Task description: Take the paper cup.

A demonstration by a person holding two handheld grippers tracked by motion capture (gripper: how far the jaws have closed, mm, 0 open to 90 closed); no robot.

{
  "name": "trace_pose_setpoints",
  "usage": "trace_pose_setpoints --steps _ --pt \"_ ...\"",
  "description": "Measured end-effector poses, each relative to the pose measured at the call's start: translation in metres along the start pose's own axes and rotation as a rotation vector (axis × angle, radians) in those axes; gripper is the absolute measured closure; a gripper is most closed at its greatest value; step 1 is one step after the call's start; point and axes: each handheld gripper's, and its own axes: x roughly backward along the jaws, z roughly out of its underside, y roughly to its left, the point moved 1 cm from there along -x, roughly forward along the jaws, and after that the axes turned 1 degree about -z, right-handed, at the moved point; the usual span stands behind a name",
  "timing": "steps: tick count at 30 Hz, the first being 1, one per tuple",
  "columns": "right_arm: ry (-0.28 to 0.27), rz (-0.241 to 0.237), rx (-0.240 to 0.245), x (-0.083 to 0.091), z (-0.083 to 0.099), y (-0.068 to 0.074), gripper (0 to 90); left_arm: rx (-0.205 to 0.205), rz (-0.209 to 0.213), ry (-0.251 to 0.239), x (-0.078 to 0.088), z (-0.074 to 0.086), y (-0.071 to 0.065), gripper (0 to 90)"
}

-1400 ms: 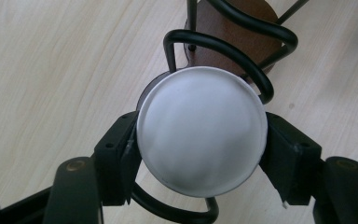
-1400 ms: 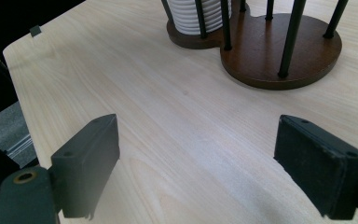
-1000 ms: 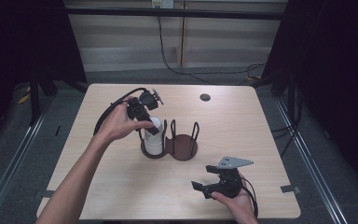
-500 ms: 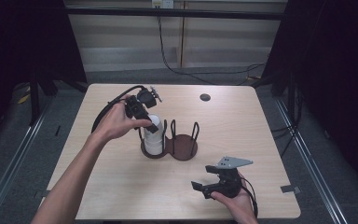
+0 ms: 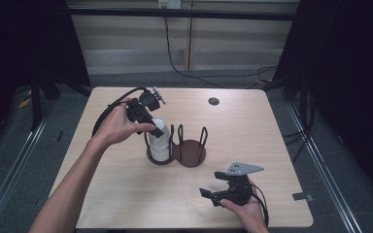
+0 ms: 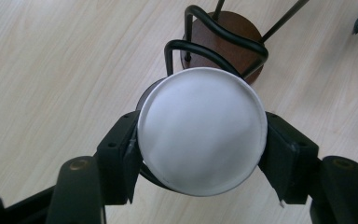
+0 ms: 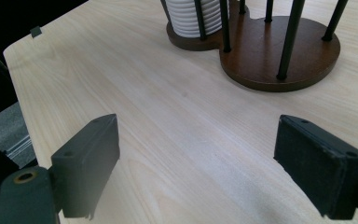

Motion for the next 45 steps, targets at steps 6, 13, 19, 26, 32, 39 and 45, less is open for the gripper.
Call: trace_pose_setpoints --steps 6,13,19,26,32,39,45 --pt "0.003 0.002 -0.001 0.000 0.000 0.000 13.8 0.014 -0.006 -0.020 0.003 0.000 -0.001 36.5" --pt "0.003 0.000 -0.002 0.000 0.000 0.000 13.7 0.018 -0.009 -0.022 0.010 -0.001 -0.003 36.6" --pt "0.005 -0.006 -0.003 -0.001 0.000 0.000 13.8 0.006 -0.024 -0.038 0.017 -0.002 -0.004 36.6" --pt "0.005 -0.007 -0.003 0.000 0.000 0.000 13.8 0.004 -0.021 -0.042 0.021 0.000 -0.005 36.7" --pt "0.007 -0.009 0.000 -0.001 0.000 0.000 13.7 0.008 -0.019 -0.063 0.026 0.001 -0.004 36.7" --pt "0.008 -0.008 -0.001 -0.001 0.000 0.000 13.8 0.014 -0.018 -0.083 0.031 0.005 -0.002 36.8" --pt "0.014 -0.005 0.005 -0.002 0.000 0.001 13.7 -0.009 -0.032 -0.104 0.036 0.006 -0.005 36.9"
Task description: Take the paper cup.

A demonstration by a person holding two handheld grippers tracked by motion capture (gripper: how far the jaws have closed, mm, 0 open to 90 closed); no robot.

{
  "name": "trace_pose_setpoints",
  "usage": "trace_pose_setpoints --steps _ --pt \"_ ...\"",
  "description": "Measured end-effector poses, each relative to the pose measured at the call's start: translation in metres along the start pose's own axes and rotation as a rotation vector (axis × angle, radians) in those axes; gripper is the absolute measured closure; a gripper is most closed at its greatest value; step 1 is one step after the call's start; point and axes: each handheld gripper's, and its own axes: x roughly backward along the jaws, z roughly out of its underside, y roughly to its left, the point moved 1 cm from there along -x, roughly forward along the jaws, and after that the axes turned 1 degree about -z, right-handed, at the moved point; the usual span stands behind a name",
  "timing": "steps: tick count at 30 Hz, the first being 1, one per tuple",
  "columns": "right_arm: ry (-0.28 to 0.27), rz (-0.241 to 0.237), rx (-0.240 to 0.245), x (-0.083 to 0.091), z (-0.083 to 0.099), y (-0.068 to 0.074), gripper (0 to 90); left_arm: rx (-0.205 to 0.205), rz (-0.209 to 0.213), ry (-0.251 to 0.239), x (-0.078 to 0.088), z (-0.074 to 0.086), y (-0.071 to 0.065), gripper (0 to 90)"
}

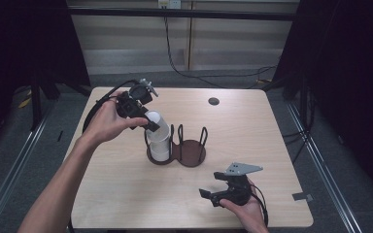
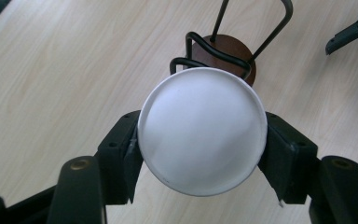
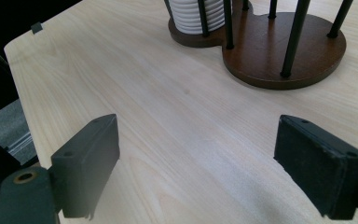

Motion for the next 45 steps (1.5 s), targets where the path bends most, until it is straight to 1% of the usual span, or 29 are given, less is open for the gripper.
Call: trace_pose_setpoints --steps 1,2,3,5,7,13,15,16,19,22,24,25,26,27,28,29,30,31,32,33,35,36,37,38,41,42,43,44,45 --pt "0.000 0.000 0.001 0.000 0.000 0.000 13.7 0.004 0.002 -0.003 0.000 0.000 -0.001 36.9" --pt "0.001 -0.002 0.001 0.000 0.000 0.000 13.7 -0.005 0.003 0.007 0.002 0.000 -0.001 36.9" --pt "-0.001 -0.003 0.006 0.000 0.000 0.000 13.7 0.005 -0.002 -0.010 0.001 0.000 -0.002 36.9" --pt "-0.001 -0.004 0.003 0.000 0.000 0.000 13.7 -0.005 -0.001 -0.006 0.003 0.000 -0.002 36.9" --pt "-0.001 -0.002 -0.001 0.000 0.000 0.000 13.7 -0.007 0.001 -0.018 0.006 0.001 -0.002 36.9" --pt "-0.002 -0.001 -0.002 0.000 0.000 0.000 13.7 -0.004 -0.002 -0.065 0.011 0.005 -0.003 36.9" --pt "-0.003 -0.002 -0.002 0.000 0.000 -0.001 13.7 -0.020 0.013 -0.079 0.011 0.008 -0.003 36.9" --pt "-0.003 -0.003 -0.001 0.000 0.000 -0.001 13.7 -0.025 0.000 -0.078 0.011 0.009 -0.003 36.9" --pt "0.001 -0.003 -0.001 -0.001 0.000 0.000 13.7 -0.006 0.007 -0.109 0.009 0.013 -0.003 36.9" --pt "0.004 -0.005 -0.001 -0.002 0.001 0.000 13.7 -0.017 0.004 -0.130 0.013 0.017 -0.003 36.9" --pt "0.003 -0.003 -0.005 -0.002 0.000 0.000 13.7 -0.008 0.010 -0.165 0.014 0.019 -0.006 37.1" --pt "0.003 -0.003 -0.005 -0.002 0.000 -0.001 13.7 -0.023 0.001 -0.167 0.014 0.020 -0.006 37.2" --pt "0.002 -0.002 -0.006 -0.002 0.000 -0.001 13.7 -0.005 -0.006 -0.184 0.014 0.021 -0.009 37.2" --pt "0.003 -0.003 -0.006 -0.002 0.000 0.000 13.7 -0.022 0.000 -0.181 0.014 0.022 -0.008 37.2" --pt "0.003 -0.003 -0.006 -0.002 0.000 0.000 13.7 -0.019 0.000 -0.189 0.014 0.024 -0.009 37.2" --pt "0.002 -0.004 -0.001 -0.002 0.001 0.000 13.6 -0.029 -0.009 -0.193 0.014 0.025 -0.008 37.2" --pt "0.003 -0.007 0.002 -0.002 0.001 0.000 13.7 -0.016 -0.006 -0.203 0.013 0.026 -0.009 37.2" --pt "0.003 -0.007 0.002 -0.002 0.001 0.000 13.7 -0.028 -0.005 -0.198 0.013 0.027 -0.008 37.2" --pt "0.002 -0.007 0.001 -0.002 0.001 0.000 13.7 -0.016 -0.014 -0.220 0.013 0.029 -0.009 37.2" --pt "0.001 -0.006 0.000 -0.002 0.001 0.000 13.7 -0.017 0.000 -0.222 0.014 0.031 -0.008 37.2" --pt "0.002 -0.006 -0.006 -0.002 0.001 0.000 13.7 -0.002 -0.025 -0.237 0.015 0.034 -0.008 37.4" --pt "0.001 -0.005 -0.007 -0.002 0.001 0.000 13.7 0.009 -0.002 -0.248 0.015 0.035 -0.007 37.4" --pt "0.001 -0.005 -0.007 -0.002 0.001 0.000 13.7 0.020 0.006 -0.272 0.016 0.037 -0.007 37.4" --pt "0.002 -0.006 -0.008 -0.002 0.001 0.000 13.6 0.028 0.000 -0.293 0.017 0.039 -0.006 37.4" --pt "0.001 -0.011 -0.003 -0.002 0.001 0.000 13.6 0.037 0.024 -0.321 0.018 0.044 -0.007 37.4" --pt "0.003 -0.011 -0.006 -0.002 0.001 0.000 13.7 0.025 0.031 -0.316 0.019 0.045 -0.007 37.4" --pt "0.003 -0.012 -0.008 -0.003 0.001 0.000 13.7 0.018 0.024 -0.324 0.019 0.046 -0.007 37.4" --pt "0.003 -0.011 -0.008 -0.003 0.001 0.000 13.7 0.030 0.030 -0.343 0.019 0.048 -0.009 37.4" --pt "0.002 -0.011 -0.008 -0.003 0.001 0.000 13.7 0.025 0.034 -0.360 0.020 0.049 -0.009 37.4"
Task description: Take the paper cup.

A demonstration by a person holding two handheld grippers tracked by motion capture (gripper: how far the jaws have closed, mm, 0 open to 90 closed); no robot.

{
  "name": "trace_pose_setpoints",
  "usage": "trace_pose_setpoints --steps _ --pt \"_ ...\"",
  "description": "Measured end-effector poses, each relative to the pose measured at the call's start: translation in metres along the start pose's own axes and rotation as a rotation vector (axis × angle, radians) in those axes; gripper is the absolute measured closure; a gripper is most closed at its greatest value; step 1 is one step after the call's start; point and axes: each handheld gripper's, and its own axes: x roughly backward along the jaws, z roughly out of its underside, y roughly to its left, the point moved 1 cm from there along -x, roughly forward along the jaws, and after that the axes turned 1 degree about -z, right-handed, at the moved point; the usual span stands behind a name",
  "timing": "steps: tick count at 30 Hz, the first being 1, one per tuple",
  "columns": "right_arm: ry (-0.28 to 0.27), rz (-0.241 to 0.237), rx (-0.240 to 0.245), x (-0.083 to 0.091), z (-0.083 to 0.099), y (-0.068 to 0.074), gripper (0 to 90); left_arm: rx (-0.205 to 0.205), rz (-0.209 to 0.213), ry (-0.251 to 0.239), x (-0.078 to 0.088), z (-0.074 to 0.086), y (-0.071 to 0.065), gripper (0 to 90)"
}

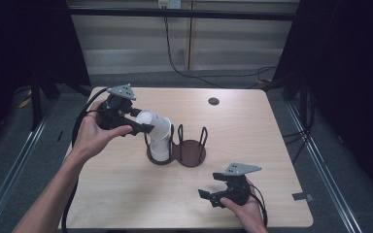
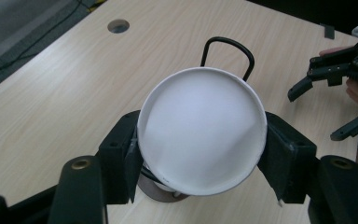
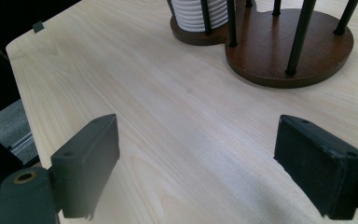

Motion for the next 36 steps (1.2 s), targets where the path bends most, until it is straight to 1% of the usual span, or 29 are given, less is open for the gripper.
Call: trace_pose_setpoints --steps 1,2,4,5,7,9,10,12,13,14,15,16,19,20,22,23,24,26,27,29,33,36 --pt "0.000 -0.002 0.001 0.000 0.000 0.000 13.7 0.002 -0.003 -0.012 0.001 0.001 0.000 37.4" --pt "0.000 -0.001 0.001 0.000 0.000 0.000 13.7 0.004 0.008 -0.023 0.002 0.003 -0.001 37.4" --pt "0.000 -0.004 0.002 0.000 0.000 0.000 13.7 -0.008 0.004 -0.029 0.004 0.004 -0.002 37.4" --pt "0.001 -0.004 0.002 0.000 0.000 0.000 13.7 -0.012 0.013 -0.037 0.005 0.006 -0.002 37.3" --pt "0.001 -0.014 0.001 -0.001 0.000 0.000 13.7 -0.015 0.010 -0.058 0.006 0.007 -0.004 37.3" --pt "0.002 -0.013 0.000 -0.001 0.000 0.000 13.6 -0.018 0.005 -0.075 0.008 0.008 -0.006 37.3" --pt "0.000 -0.016 0.001 -0.001 0.000 0.000 13.7 -0.026 0.005 -0.076 0.009 0.008 -0.006 37.3" --pt "0.000 -0.016 0.004 -0.001 0.000 0.001 13.6 -0.031 -0.015 -0.086 0.011 0.008 -0.009 37.4" --pt "0.000 -0.016 0.004 -0.001 0.000 0.001 13.7 -0.028 -0.005 -0.095 0.011 0.008 -0.009 37.4" --pt "-0.001 -0.018 0.004 -0.001 0.000 0.001 13.7 -0.027 -0.006 -0.093 0.010 0.008 -0.010 37.3" --pt "-0.002 -0.018 0.006 -0.001 0.000 0.001 13.7 -0.033 -0.017 -0.090 0.011 0.009 -0.011 37.3" --pt "-0.001 -0.016 0.005 -0.001 0.000 0.001 13.7 -0.031 -0.002 -0.098 0.011 0.010 -0.011 37.3" --pt "-0.008 -0.019 0.007 0.000 -0.001 0.001 13.7 -0.024 0.011 -0.127 0.012 0.013 -0.015 37.3" --pt "-0.009 -0.019 0.008 0.000 -0.001 0.001 13.7 -0.032 0.007 -0.123 0.013 0.014 -0.015 37.3" --pt "-0.011 -0.021 0.009 0.000 -0.001 0.001 13.7 -0.038 0.014 -0.117 0.012 0.017 -0.018 37.3" --pt "-0.011 -0.022 0.010 0.000 -0.001 0.001 13.6 -0.038 0.008 -0.120 0.013 0.018 -0.019 37.2" --pt "-0.011 -0.023 0.010 0.000 -0.001 0.001 13.6 -0.035 0.022 -0.126 0.013 0.019 -0.019 37.2" --pt "-0.012 -0.026 0.011 0.000 -0.001 0.002 13.7 -0.036 0.023 -0.134 0.014 0.021 -0.021 37.2" --pt "-0.016 -0.028 0.013 0.000 -0.001 0.002 13.6 -0.035 0.024 -0.128 0.014 0.022 -0.022 37.2" --pt "-0.028 -0.039 0.017 0.001 -0.001 0.002 13.7 -0.050 0.027 -0.123 0.013 0.024 -0.025 37.2" --pt "-0.032 -0.049 0.021 0.002 -0.002 0.003 13.8 -0.060 0.044 -0.115 0.011 0.027 -0.032 37.2" --pt "-0.033 -0.057 0.025 0.002 -0.003 0.003 13.8 -0.057 0.061 -0.115 0.008 0.032 -0.036 37.0"
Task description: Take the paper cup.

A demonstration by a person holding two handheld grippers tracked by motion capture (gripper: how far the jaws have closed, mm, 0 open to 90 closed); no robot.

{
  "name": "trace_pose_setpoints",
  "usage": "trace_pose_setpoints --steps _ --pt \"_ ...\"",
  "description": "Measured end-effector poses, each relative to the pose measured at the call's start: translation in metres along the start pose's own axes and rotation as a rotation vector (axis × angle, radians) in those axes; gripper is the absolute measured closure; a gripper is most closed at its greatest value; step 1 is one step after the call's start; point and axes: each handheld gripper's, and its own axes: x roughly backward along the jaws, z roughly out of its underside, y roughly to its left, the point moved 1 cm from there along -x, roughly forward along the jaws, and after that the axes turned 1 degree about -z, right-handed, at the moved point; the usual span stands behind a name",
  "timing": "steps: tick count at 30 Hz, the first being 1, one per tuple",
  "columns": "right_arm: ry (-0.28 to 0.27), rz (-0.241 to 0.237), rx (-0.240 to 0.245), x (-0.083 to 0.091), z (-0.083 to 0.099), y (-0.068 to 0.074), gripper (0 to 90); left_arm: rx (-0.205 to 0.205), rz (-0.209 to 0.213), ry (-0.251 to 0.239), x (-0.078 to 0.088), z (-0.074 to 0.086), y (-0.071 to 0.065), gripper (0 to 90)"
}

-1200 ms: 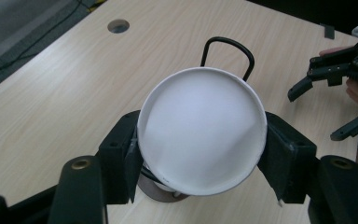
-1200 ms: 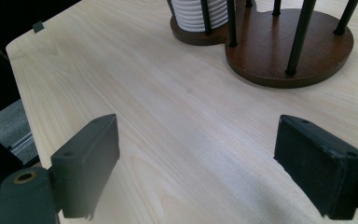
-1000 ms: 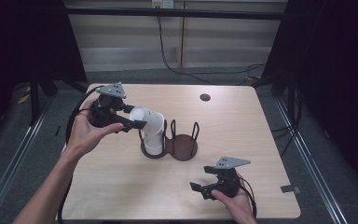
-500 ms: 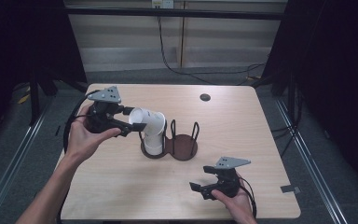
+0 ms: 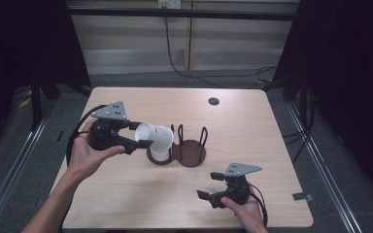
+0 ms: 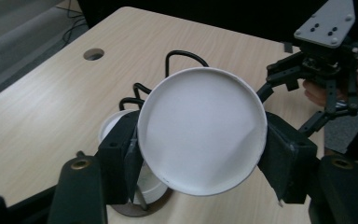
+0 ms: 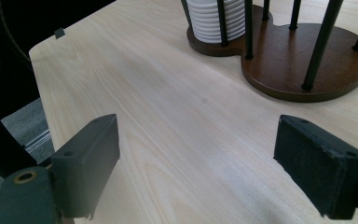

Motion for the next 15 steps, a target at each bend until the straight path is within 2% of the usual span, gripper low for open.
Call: trace_pose_setpoints --steps 10,11,13,15 --pt "-0.013 -0.026 0.013 0.002 -0.005 0.004 17.0 -0.008 0.041 0.022 -0.016 0.017 -0.018 37.0" --pt "-0.015 -0.028 0.019 0.001 -0.006 0.004 17.4 -0.020 0.044 0.026 -0.016 0.017 -0.019 37.0" --pt "-0.017 -0.035 0.022 0.001 -0.008 0.006 17.7 -0.014 0.061 0.016 -0.018 0.020 -0.022 37.0" --pt "-0.019 -0.050 0.025 0.000 -0.008 0.008 17.8 -0.020 0.073 0.026 -0.021 0.025 -0.025 37.0"
